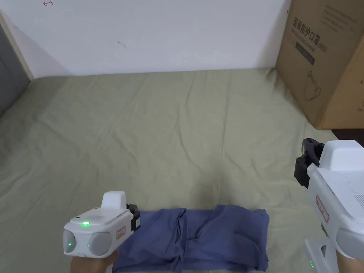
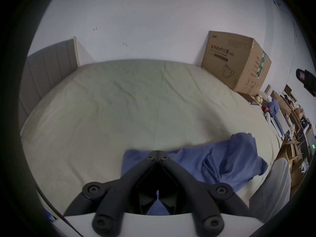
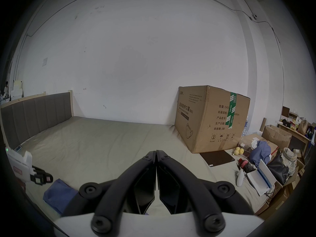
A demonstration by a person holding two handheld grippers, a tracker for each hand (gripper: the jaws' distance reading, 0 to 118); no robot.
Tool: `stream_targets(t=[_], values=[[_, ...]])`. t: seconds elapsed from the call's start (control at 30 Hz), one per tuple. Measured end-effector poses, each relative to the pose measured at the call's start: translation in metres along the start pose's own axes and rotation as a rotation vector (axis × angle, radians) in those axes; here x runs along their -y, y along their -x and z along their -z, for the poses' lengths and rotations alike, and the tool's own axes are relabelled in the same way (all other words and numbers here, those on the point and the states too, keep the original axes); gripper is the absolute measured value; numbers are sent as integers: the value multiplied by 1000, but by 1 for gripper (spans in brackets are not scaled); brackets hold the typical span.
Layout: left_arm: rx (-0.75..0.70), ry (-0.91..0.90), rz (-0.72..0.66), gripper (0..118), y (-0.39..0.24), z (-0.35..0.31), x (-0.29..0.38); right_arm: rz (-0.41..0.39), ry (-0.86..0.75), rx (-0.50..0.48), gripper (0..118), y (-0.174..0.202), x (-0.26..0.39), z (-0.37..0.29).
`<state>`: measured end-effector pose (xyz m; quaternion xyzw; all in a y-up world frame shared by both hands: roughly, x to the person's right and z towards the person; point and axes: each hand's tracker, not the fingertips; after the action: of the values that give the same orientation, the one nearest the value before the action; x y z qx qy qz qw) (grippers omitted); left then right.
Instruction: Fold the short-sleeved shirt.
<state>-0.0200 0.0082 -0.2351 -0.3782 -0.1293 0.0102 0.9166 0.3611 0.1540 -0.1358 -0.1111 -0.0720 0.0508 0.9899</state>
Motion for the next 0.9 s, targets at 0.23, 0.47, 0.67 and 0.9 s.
stream_targets(t=[0.23, 0.47, 0.67, 0.9], values=[[59, 108, 38, 0, -25, 31, 44, -5, 13, 8, 0, -6, 3, -1], [94, 158, 89, 0, -81, 35, 49, -4, 22, 36, 0, -15, 5, -6], [144, 166, 124, 0, -98, 48, 45, -3, 32, 42, 0, -16, 7, -6], [241, 112, -9, 0, -68, 22, 25, -8, 31, 36, 0, -15, 6, -6]])
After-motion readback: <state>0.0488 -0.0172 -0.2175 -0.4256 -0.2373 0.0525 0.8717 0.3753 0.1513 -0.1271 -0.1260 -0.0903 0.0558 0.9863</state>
